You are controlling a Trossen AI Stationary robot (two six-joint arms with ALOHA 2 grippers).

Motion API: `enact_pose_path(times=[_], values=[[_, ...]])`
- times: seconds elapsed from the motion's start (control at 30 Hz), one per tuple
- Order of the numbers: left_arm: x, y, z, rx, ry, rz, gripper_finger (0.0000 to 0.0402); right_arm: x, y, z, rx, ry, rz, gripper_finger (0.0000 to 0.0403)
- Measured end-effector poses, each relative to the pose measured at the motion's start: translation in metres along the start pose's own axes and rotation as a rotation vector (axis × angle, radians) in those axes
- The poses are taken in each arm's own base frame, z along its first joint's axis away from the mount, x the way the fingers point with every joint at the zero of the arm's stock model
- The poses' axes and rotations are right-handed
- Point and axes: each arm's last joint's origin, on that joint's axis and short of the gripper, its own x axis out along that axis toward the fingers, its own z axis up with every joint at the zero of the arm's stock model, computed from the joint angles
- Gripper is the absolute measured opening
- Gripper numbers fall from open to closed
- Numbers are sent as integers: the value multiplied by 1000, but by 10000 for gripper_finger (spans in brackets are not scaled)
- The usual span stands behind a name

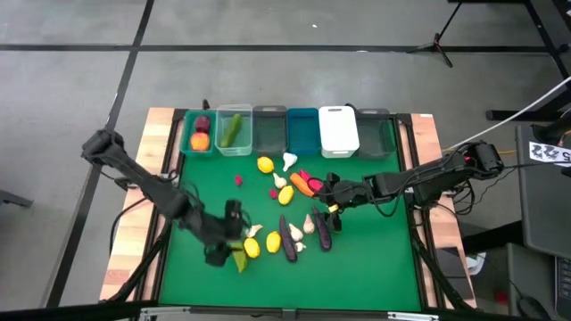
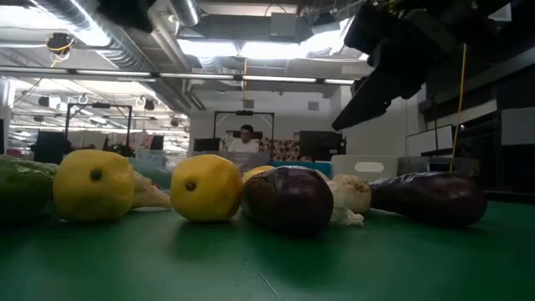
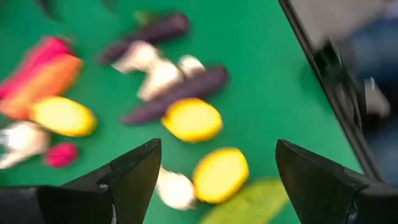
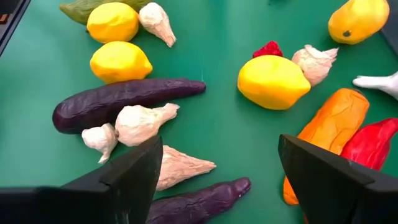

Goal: Sort produce into baskets
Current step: Put the cucumber into the transparent bin

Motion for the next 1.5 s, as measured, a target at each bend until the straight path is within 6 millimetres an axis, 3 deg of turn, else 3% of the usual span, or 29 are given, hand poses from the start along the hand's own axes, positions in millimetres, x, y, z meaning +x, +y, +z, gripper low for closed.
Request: enact_pose_path(times=[0.2, 0.6, 1.07, 1.17, 1.5], values=[[34, -24, -19, 156, 163, -87, 310, 0, 0, 0, 19, -1, -1, 319], [65, -29, -47, 441, 399, -146, 310, 0, 0, 0, 41, -4, -17, 319], [104, -26, -58, 473, 452, -199, 307, 0, -1, 0, 41, -1, -35, 319], [105, -26, -58, 463, 458, -203, 284, 0, -1, -1, 41, 2, -40, 319], [107, -20, -57, 358, 468, -171, 151, 0, -2, -1, 38, -5, -78, 319]])
